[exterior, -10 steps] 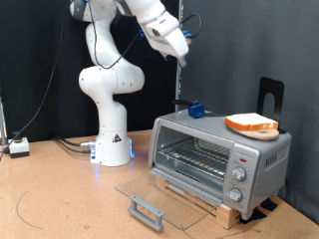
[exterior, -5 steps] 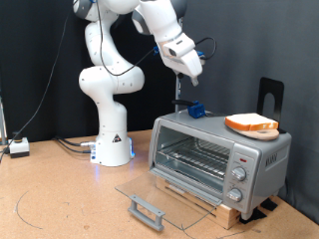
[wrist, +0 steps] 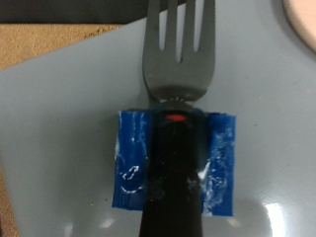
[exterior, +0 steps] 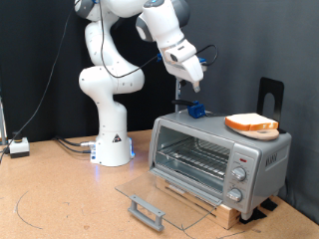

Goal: Make a piece of toast with the oven

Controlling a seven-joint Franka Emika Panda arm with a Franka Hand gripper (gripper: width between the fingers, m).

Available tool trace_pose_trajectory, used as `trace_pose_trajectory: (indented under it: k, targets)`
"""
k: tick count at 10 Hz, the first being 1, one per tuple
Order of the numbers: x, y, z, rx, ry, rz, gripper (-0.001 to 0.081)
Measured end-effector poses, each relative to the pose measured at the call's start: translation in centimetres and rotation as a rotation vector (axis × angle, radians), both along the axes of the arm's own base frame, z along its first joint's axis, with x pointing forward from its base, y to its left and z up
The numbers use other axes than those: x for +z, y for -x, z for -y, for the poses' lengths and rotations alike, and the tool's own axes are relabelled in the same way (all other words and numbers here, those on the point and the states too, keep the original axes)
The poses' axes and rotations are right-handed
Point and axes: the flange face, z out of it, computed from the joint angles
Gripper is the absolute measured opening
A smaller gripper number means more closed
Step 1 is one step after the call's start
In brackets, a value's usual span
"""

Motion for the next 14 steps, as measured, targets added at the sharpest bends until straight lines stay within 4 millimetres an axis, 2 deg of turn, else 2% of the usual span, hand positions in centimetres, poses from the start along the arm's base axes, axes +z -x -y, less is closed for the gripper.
trace_pose_trajectory:
  k: [4, 14]
  targets:
    - [-1.8, 0.3, -1.2, 0.013, 0.056, 0.006, 0.0809]
    - [-6.5, -0.8, -3.6, -0.006, 0.102, -0.017, 0.0809]
